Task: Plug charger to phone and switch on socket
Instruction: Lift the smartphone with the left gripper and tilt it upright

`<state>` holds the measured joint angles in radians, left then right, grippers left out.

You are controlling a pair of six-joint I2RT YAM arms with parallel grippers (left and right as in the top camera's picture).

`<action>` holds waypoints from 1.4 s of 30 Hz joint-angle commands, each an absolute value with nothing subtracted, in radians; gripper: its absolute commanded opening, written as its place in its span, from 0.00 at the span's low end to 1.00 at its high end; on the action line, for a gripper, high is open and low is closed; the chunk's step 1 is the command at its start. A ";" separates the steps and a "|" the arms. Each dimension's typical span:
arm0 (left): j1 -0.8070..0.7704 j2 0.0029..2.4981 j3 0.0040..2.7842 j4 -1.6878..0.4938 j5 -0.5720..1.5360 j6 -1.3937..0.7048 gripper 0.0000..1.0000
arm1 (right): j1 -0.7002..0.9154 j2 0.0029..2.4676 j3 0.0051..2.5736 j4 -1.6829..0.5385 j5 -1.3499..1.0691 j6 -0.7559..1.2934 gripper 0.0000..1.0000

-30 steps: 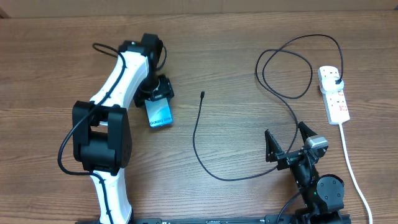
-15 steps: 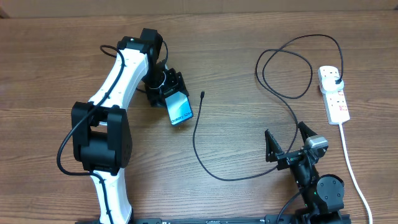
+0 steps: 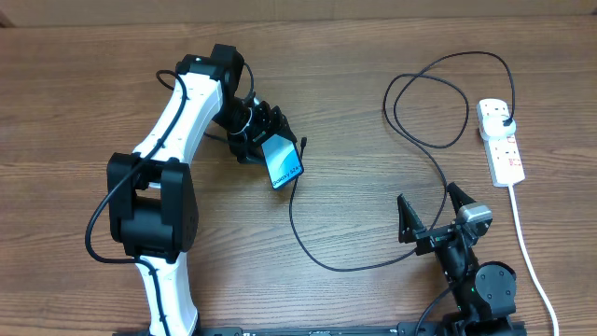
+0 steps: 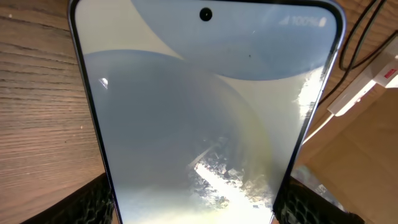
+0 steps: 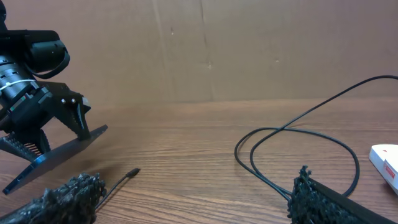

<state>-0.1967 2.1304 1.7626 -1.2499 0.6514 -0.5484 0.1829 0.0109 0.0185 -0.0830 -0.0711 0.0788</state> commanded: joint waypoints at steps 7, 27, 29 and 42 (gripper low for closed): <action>-0.201 2.122 1.794 -1.263 0.702 -0.555 0.49 | 0.179 0.003 0.008 -0.079 -0.069 0.081 1.00; -0.203 2.122 1.794 -1.272 0.954 -0.777 0.52 | 0.179 0.003 0.008 -0.080 -0.069 0.081 1.00; -0.203 2.122 1.794 -1.275 0.985 -0.807 0.52 | 0.179 0.003 0.008 -0.080 -0.069 0.081 1.00; -0.202 2.122 1.795 -1.300 1.283 -0.894 0.51 | 0.179 0.003 0.008 -0.080 -0.069 0.081 1.00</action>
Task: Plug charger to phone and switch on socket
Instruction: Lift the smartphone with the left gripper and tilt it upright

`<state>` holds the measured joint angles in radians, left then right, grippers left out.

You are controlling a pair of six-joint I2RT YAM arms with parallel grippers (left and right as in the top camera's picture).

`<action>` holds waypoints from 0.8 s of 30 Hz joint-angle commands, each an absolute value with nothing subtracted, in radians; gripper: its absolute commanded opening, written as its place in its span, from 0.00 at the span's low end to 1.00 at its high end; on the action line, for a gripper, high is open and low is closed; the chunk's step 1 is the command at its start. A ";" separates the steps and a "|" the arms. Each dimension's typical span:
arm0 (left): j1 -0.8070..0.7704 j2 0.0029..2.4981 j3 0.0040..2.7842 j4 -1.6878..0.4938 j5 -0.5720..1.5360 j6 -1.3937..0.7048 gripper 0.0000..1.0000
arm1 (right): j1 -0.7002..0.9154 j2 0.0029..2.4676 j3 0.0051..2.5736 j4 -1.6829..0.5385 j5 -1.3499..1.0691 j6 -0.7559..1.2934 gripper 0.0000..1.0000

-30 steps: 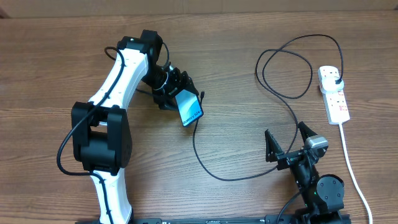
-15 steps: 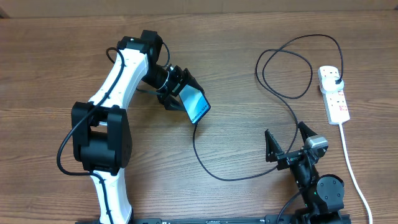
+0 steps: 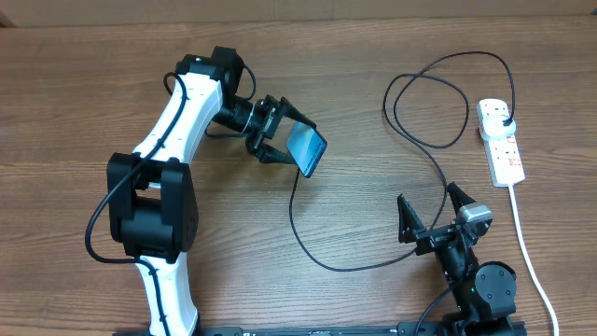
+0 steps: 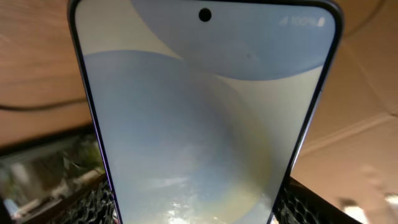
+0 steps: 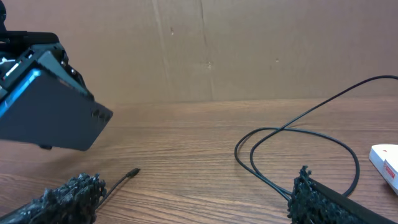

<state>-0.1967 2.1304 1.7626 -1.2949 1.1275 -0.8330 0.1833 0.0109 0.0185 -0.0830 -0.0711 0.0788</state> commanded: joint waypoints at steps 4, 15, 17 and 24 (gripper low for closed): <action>-0.201 2.122 1.794 -1.300 1.342 -0.948 0.50 | 0.179 0.003 0.008 -0.079 -0.069 0.081 1.00; -0.125 2.122 1.794 -1.229 1.380 -1.037 0.49 | 0.179 0.003 0.008 -0.080 -0.069 0.081 1.00; -0.087 2.122 1.795 -1.229 1.380 -1.036 0.51 | 0.179 0.003 0.008 -0.079 -0.069 0.081 1.00; -0.017 2.122 1.794 -1.230 1.381 -1.037 0.50 | 0.179 0.003 0.008 -0.080 -0.069 0.081 1.00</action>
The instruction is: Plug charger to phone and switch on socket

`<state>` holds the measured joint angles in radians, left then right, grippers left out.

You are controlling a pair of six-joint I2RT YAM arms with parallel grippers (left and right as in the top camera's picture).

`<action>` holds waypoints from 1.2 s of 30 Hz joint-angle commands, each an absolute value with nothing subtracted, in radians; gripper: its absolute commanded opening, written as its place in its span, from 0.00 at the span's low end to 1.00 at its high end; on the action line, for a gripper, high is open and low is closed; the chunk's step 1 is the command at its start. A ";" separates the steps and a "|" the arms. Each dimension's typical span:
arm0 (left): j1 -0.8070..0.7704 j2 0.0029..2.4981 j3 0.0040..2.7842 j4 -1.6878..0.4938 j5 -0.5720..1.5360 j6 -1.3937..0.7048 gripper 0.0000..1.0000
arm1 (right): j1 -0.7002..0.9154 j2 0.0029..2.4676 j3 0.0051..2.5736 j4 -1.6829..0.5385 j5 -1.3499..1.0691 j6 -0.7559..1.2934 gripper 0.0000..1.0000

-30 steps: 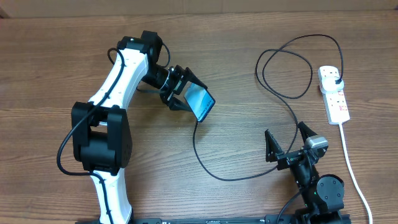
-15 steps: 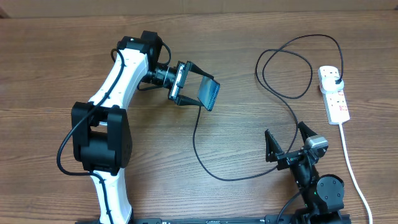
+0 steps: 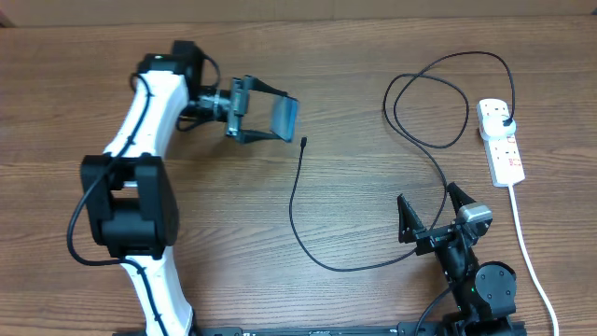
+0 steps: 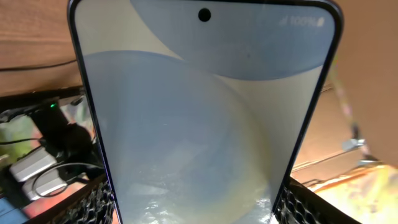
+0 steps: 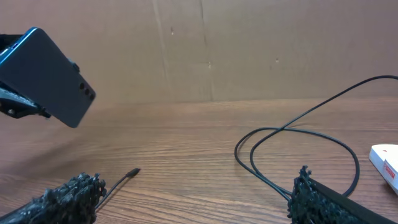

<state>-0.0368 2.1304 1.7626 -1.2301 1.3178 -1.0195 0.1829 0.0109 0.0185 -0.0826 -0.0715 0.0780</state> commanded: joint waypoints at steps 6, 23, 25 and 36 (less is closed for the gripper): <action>-0.012 2.122 1.794 -1.230 1.381 -1.037 0.50 | 0.179 0.003 0.008 -0.079 -0.069 0.081 1.00; -0.013 2.122 1.794 -1.230 1.414 -1.037 0.50 | 0.179 0.003 0.008 -0.079 -0.069 0.081 1.00; -0.013 2.122 1.794 -1.230 1.414 -1.036 0.50 | 0.179 0.003 0.008 -0.080 -0.069 0.081 1.00; -0.014 2.122 1.794 -1.230 1.415 -1.036 0.49 | 0.179 0.003 0.008 -0.080 -0.069 0.081 1.00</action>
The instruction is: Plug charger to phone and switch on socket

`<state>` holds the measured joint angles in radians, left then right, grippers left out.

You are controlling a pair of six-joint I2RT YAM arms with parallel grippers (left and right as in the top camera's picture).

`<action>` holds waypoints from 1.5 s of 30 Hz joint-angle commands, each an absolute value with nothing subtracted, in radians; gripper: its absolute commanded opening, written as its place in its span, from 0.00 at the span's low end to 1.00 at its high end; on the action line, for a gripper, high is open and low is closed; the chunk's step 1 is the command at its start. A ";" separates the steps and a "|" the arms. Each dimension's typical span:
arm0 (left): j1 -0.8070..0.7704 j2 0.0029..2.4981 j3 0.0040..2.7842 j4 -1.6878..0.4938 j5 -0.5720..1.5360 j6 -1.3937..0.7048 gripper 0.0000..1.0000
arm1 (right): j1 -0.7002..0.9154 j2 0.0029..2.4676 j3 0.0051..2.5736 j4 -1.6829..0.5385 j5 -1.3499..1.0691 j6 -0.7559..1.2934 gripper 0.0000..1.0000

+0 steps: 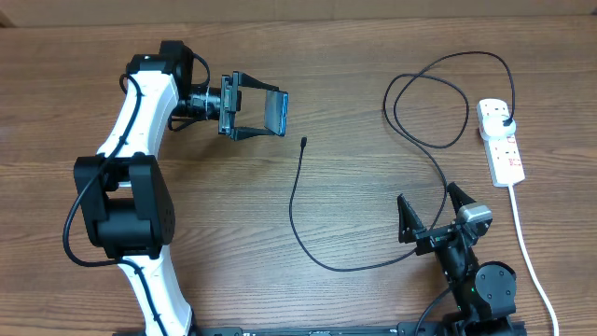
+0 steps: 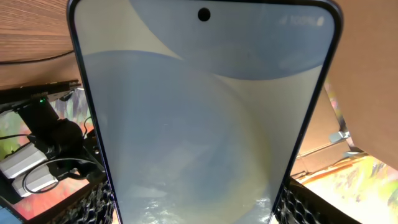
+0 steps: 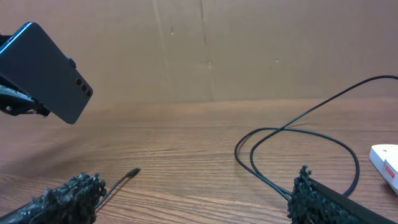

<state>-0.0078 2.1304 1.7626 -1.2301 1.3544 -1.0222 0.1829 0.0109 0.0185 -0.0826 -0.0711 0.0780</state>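
My left gripper (image 1: 252,114) is shut on a blue phone (image 1: 274,112), held on edge above the table at the upper left. Its lit screen (image 2: 205,118) fills the left wrist view; its dark back (image 3: 45,73) faces the right wrist camera. The black charger cable (image 1: 295,219) lies loose on the wood, its plug tip (image 1: 304,142) just right of the phone and apart from it. The tip (image 3: 131,172) also shows in the right wrist view. The white socket strip (image 1: 500,140) lies at the far right. My right gripper (image 1: 431,219) stands open near the front edge.
The cable loops (image 1: 431,98) curl between the middle and the socket strip. A white lead (image 1: 524,243) runs from the strip toward the front edge. A brown cardboard wall (image 3: 249,43) stands behind the wooden table (image 1: 93,252).
My left gripper with the phone has shifted slightly left and back. The phone has turned a little more on edge. The right arm and the cable are unchanged.
First my left gripper held the phone low, right at the cable tip. Then the phone was raised and turned, a little further right. After that it was held further back and left, clear of the tip, where it stays. The right gripper stayed open and still.
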 commanded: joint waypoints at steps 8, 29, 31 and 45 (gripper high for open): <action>-0.014 2.122 1.794 -1.230 1.411 -1.036 0.51 | 0.180 0.003 0.008 -0.076 -0.102 0.081 1.00; -0.014 2.122 1.794 -1.230 1.406 -1.032 0.50 | 0.180 0.003 0.081 -0.153 -0.196 0.130 1.00; -0.014 2.122 1.794 -1.229 1.406 -1.032 0.50 | 0.180 0.003 0.091 -0.153 -0.197 0.131 1.00; -0.014 2.122 1.794 -1.230 1.402 -1.032 0.51 | 0.180 0.018 0.260 -0.289 -0.197 0.157 1.00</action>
<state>-0.0078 2.1304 1.7626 -1.2301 1.3540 -1.0222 0.1829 0.0113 0.1886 -0.2699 -0.1883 0.1425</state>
